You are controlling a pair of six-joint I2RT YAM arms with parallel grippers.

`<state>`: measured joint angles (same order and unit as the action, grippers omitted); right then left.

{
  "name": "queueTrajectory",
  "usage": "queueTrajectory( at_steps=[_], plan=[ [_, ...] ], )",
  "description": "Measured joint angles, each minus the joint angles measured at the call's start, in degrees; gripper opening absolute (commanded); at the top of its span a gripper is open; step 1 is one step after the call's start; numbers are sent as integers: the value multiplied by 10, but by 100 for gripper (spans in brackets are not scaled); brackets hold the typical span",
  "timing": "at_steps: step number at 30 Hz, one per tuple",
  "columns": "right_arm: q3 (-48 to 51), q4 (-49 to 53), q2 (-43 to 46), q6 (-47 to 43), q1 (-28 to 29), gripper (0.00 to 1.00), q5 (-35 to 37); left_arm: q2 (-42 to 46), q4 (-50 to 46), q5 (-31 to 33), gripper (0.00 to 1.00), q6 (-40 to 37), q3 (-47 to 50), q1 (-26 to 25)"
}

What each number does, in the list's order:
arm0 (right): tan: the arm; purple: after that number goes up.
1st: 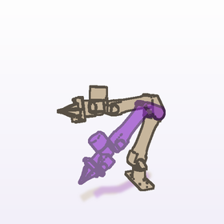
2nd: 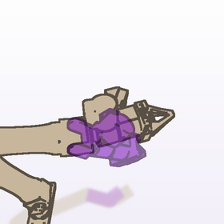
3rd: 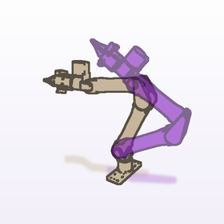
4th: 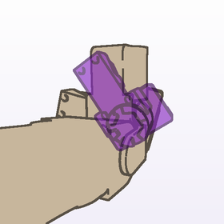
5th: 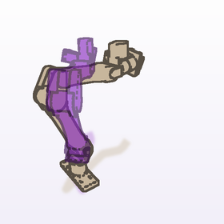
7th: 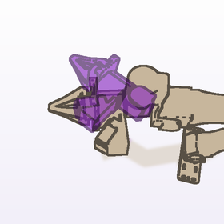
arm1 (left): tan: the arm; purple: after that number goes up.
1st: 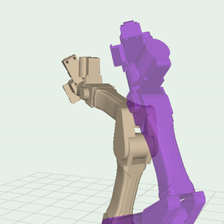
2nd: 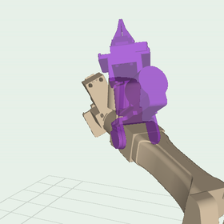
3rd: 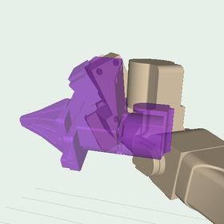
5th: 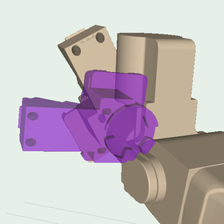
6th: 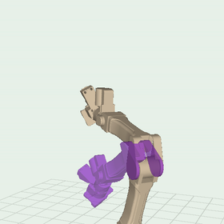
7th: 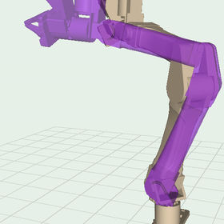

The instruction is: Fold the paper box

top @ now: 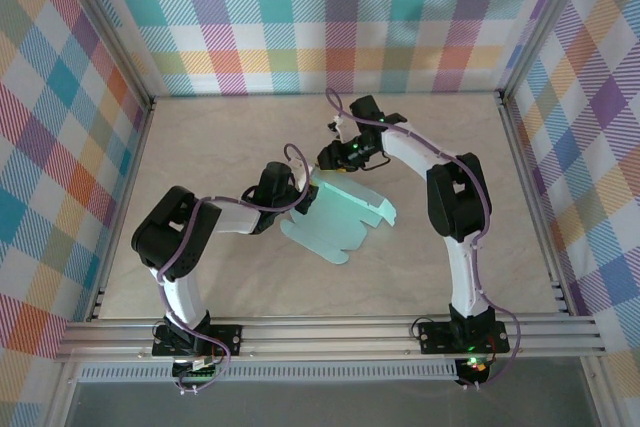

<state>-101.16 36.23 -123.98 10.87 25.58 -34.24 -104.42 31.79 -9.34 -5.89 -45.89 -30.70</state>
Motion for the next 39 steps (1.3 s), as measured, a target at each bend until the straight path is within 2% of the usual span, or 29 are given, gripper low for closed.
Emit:
queueTrajectory(
  at_steps=[5, 10, 24, 32, 39],
  plan=[
    [6, -7, -1, 7, -5, 43, -31, -11, 34, 10, 16, 18, 9, -3],
    [40, -49, -1, 32, -8, 43, -74, -29, 48, 30, 13, 24, 11, -13],
    [80, -118, 4, 67, -19, 43, -114, -65, 64, 64, 16, 65, -9, -23],
    [104, -159, 12, 80, -22, 43, -121, -68, 65, 80, 5, 70, -12, -29],
    [133, -199, 24, 103, -22, 38, -118, -68, 63, 89, 2, 78, -13, -33]
  ],
)
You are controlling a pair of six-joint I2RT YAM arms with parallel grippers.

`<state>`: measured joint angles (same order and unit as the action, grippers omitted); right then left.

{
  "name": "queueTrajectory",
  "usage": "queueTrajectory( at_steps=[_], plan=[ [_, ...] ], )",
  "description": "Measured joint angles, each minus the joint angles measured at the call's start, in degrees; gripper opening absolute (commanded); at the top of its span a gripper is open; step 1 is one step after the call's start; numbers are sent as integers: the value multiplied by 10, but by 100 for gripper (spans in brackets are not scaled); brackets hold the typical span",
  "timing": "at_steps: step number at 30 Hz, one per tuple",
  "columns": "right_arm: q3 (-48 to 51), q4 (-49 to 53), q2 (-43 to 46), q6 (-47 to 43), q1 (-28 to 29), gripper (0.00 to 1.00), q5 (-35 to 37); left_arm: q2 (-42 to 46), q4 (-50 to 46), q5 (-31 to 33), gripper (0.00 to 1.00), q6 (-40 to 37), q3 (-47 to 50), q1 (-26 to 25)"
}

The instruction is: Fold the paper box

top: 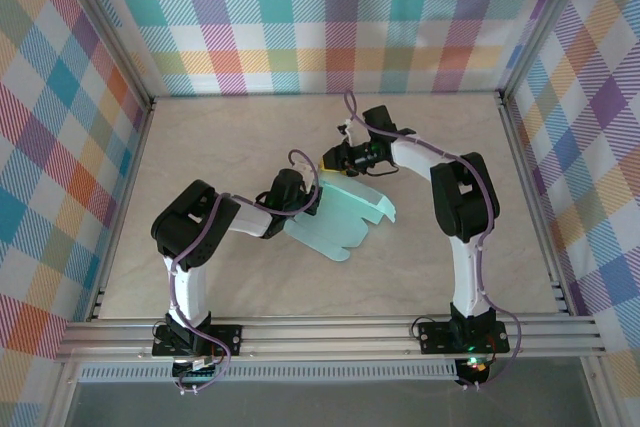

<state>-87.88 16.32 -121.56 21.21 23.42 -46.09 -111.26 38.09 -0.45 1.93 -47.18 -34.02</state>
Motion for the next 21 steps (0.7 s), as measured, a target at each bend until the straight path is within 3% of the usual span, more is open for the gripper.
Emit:
queueTrajectory(
  at_steps=[15, 21],
  plan=[
    [194, -296, 79, 279, 9, 38, 87, -9, -21, 14, 2, 47, -22, -8],
    [212, -309, 96, 315, 12, 51, 112, -9, -21, 12, 2, 40, -22, -8]
  ],
)
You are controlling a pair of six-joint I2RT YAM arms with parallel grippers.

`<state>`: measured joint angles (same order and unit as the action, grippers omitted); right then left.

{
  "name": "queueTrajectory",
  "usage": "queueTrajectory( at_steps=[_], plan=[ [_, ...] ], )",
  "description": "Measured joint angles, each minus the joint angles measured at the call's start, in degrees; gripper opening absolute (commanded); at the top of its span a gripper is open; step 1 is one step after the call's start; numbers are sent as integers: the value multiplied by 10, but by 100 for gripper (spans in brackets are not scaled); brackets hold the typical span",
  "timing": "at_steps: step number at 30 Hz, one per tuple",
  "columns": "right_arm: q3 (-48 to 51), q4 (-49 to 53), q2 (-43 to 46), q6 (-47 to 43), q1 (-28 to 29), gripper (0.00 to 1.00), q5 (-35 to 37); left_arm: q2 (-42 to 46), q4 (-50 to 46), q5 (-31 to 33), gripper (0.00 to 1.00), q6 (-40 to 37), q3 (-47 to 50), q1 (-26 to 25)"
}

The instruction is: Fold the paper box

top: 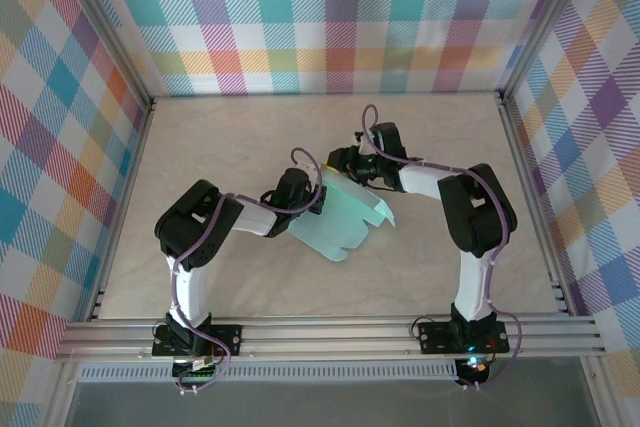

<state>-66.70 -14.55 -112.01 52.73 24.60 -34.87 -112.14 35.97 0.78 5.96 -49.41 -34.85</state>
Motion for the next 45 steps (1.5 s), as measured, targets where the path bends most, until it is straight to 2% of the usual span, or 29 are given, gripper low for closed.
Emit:
queueTrajectory(
  at_steps=[7, 10, 18, 21, 30, 36, 45],
  plan=[
    [26, 46, 29, -11, -30, 61, -14, 0, 2, -9, 3, -31, 1, 0],
    [37, 63, 45, -26, -49, 62, -22, 0, 3, -14, 3, -39, 1, 0],
    [53, 104, 57, -72, -80, 48, -46, 0, 27, -47, 4, -41, 16, 1],
    [53, 115, 47, -88, -80, 48, -70, 1, 33, -57, 4, -43, 20, 1],
    [53, 144, 71, -143, -80, 63, -85, 11, 25, -68, 0, -42, 29, 1],
    [66, 184, 196, -183, -85, 70, -27, 14, 15, -70, 0, -18, 26, 1],
    [137, 202, 382, -216, -108, 71, 106, 31, -46, -86, 0, 101, 8, 1]
  ],
)
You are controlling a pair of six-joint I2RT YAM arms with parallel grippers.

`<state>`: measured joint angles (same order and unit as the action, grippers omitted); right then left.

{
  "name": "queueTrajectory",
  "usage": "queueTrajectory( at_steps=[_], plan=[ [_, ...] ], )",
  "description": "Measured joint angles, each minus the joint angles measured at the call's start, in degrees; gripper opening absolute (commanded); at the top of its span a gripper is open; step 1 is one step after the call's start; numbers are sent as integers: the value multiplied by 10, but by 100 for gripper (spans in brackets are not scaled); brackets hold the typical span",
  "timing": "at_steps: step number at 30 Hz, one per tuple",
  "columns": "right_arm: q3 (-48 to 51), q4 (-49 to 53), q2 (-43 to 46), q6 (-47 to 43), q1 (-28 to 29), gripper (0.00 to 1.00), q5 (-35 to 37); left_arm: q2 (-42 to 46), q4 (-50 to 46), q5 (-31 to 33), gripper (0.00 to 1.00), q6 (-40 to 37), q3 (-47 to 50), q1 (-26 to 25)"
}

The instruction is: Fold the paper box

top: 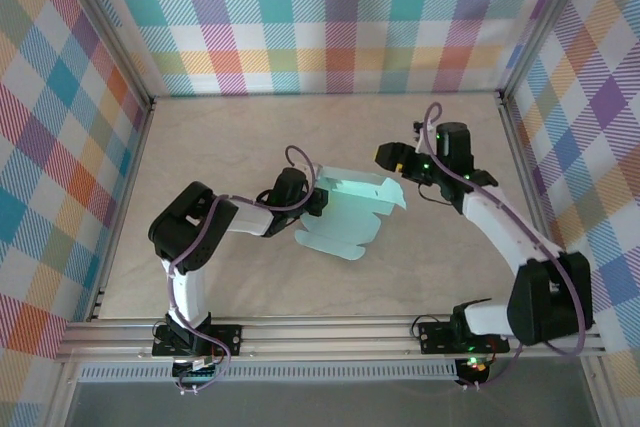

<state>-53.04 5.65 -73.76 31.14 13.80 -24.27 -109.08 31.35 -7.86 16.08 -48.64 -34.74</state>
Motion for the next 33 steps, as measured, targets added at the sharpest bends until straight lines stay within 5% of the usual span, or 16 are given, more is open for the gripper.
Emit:
queueTrajectory(
  at_steps=[13, 33],
  plan=[
    [148, 2, 244, -1, 0, 70, 134, 63, -40, -55, 0, 123, -19, 0],
    [190, -23, 288, 62, 0, 68, 155, 73, 19, -70, 0, 268, -19, 1]
  ],
)
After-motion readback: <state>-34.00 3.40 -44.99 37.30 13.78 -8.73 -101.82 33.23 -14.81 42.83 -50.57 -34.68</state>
